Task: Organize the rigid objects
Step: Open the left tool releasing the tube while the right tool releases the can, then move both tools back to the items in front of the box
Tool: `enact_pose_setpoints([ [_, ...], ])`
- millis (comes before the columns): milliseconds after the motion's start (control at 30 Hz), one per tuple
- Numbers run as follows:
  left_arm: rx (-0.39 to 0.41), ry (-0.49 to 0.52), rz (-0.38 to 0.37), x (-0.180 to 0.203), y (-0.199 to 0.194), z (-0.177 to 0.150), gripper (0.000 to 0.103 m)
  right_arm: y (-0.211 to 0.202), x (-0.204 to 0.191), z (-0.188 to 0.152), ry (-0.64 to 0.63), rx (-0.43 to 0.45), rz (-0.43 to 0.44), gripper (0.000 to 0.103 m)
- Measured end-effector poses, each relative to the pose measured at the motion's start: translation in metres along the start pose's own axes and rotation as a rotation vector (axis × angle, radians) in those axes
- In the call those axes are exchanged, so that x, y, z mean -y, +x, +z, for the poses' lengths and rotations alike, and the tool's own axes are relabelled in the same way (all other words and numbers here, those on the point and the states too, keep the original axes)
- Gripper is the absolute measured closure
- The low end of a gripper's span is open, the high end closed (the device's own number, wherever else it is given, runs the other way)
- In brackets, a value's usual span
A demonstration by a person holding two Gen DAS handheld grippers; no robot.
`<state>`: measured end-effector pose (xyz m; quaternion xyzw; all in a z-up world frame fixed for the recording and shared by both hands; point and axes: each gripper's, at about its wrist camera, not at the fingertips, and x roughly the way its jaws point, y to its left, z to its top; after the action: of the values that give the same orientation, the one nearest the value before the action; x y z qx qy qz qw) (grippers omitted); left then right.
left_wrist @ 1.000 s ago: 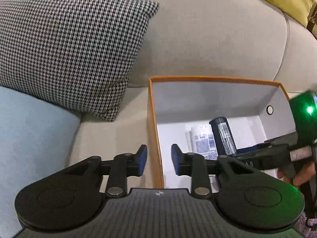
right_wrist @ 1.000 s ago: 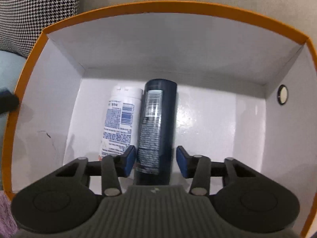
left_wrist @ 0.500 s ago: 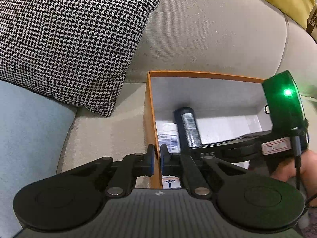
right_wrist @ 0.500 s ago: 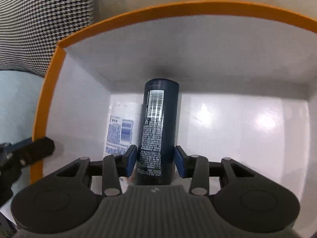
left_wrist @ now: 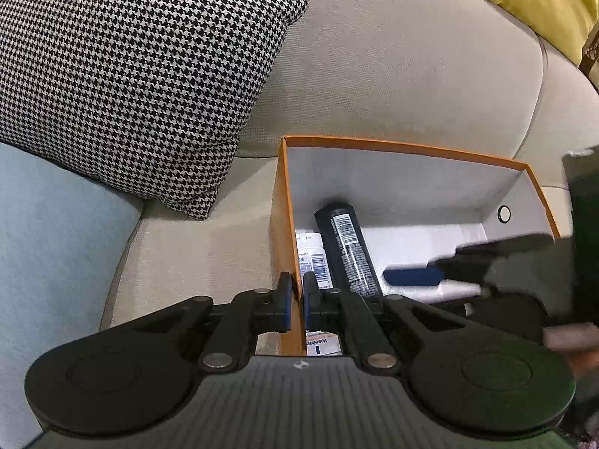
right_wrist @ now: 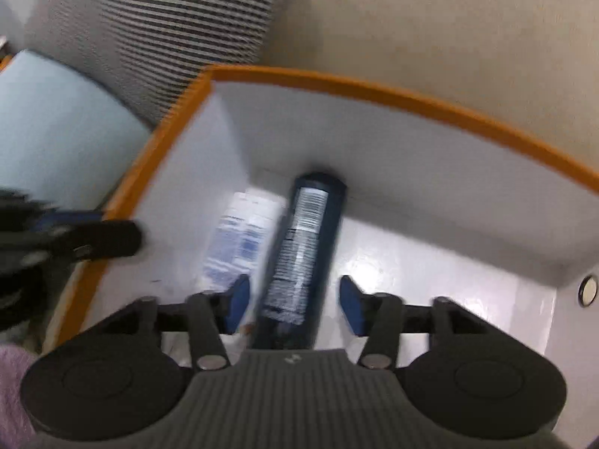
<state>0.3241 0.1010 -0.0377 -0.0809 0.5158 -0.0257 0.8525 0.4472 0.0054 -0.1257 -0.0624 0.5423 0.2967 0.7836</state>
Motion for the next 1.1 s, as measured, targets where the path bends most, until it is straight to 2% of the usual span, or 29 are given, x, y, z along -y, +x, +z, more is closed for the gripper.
enact_pose_setpoints([
  [67,0.001,-0.002,0.004,0.001,-0.001,0.000,0.097,-0.003,-0.007,-0.002,-0.031,-0.035,0.068,0.066],
  [133,0.002,-0.004,0.006,0.002,-0.003,-0.001,0.097,0.004,-0.011,-0.003,-0.041,-0.124,0.123,0.071],
  [200,0.003,-0.007,0.003,0.001,-0.004,-0.002,0.097,0.021,-0.014,-0.001,-0.019,-0.213,0.147,0.083],
  [300,-0.001,-0.013,-0.004,-0.002,-0.003,-0.003,0.097,0.043,-0.016,-0.001,0.007,-0.295,0.091,0.084],
  [367,0.007,-0.008,-0.008,-0.003,-0.004,-0.004,0.097,0.057,-0.017,0.004,0.051,-0.335,0.082,0.086],
  [467,0.009,-0.012,-0.012,-0.004,-0.004,-0.004,0.097,0.057,-0.017,0.011,0.057,-0.313,0.079,0.086],
  [633,0.009,-0.017,-0.016,-0.005,-0.005,-0.005,0.097,0.056,-0.017,0.018,0.060,-0.257,0.046,0.094],
  [733,0.008,-0.023,-0.020,-0.006,-0.005,-0.006,0.097,0.050,-0.015,0.016,0.063,-0.218,0.035,0.095],
  [867,0.017,-0.012,-0.020,-0.008,-0.008,-0.008,0.097,0.054,-0.018,0.019,0.071,-0.214,0.040,0.095],
  [967,0.073,-0.003,-0.020,-0.008,-0.021,-0.014,0.097,0.034,-0.017,0.014,0.064,-0.169,0.063,0.094],
  [1100,0.194,0.019,0.001,-0.004,-0.057,-0.032,0.097,-0.024,-0.011,-0.003,0.047,-0.026,0.095,0.091],
])
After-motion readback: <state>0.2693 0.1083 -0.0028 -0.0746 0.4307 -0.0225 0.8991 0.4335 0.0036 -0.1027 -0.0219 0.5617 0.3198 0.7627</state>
